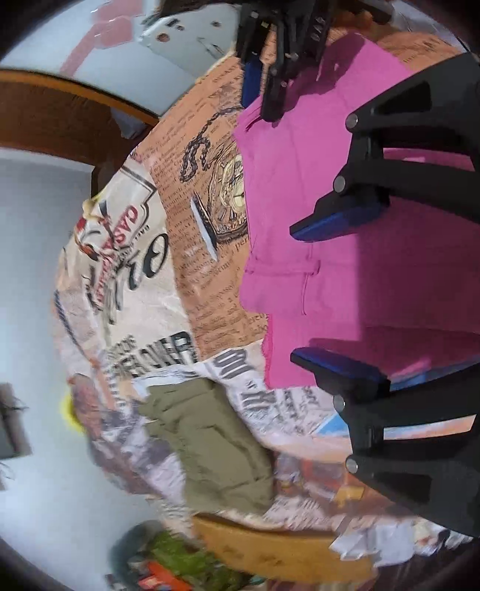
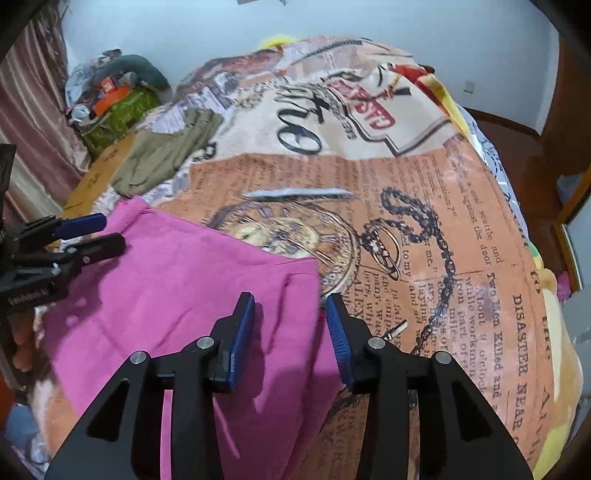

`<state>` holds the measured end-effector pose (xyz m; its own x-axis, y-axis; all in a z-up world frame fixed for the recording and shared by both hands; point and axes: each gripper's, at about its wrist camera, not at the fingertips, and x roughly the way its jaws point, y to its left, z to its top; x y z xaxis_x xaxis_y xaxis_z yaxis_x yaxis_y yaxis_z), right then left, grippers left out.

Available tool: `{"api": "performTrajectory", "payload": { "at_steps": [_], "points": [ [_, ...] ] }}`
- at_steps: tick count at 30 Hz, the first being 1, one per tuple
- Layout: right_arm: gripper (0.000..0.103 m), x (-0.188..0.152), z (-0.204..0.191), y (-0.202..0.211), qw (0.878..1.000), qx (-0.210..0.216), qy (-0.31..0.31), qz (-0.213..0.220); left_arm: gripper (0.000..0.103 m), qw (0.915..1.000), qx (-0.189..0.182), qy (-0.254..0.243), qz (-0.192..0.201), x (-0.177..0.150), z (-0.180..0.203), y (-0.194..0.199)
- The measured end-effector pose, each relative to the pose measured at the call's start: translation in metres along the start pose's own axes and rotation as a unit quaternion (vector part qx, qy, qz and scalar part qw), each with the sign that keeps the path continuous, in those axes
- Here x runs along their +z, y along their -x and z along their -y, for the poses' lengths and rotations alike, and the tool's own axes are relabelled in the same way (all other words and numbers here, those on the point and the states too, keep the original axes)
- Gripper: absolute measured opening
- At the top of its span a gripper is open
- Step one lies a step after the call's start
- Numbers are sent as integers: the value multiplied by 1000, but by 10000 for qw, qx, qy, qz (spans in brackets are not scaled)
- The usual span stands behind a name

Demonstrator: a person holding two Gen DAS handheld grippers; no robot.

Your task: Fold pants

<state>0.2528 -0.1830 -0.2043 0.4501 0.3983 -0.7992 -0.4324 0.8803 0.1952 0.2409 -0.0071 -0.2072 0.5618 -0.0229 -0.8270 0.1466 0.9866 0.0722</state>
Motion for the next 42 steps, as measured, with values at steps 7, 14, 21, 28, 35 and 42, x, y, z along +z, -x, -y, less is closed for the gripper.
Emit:
{"api": "performTrajectory", "payload": {
  "at_steps": [7, 14, 21, 28, 35, 42],
  "points": [
    [60, -13, -13, 33, 9998, 65, 140, 116, 87, 9974, 283, -587, 321, -17, 13, 29],
    [67, -33, -5, 31, 9995, 196, -234, -40, 88, 9999, -112, 24, -116, -32, -15, 24],
    [72, -51, 16, 11, 9943, 620, -838, -225, 91, 9904, -861, 949, -526, -51, -46, 8],
    [73, -46, 21, -3, 9906, 864, -1032, -248, 90, 9824, -1209, 1210, -745, -46, -49, -7],
    [59, -44, 18, -6, 9905, 901, -1021, -194, 52, 9770, -1547, 1265, -747, -35, -41, -8],
    [22, -40, 9, 1, 9939, 775, -790, -10, 32, 9696, -1667, 1622, -767, -34, -45, -9]
  ]
}}
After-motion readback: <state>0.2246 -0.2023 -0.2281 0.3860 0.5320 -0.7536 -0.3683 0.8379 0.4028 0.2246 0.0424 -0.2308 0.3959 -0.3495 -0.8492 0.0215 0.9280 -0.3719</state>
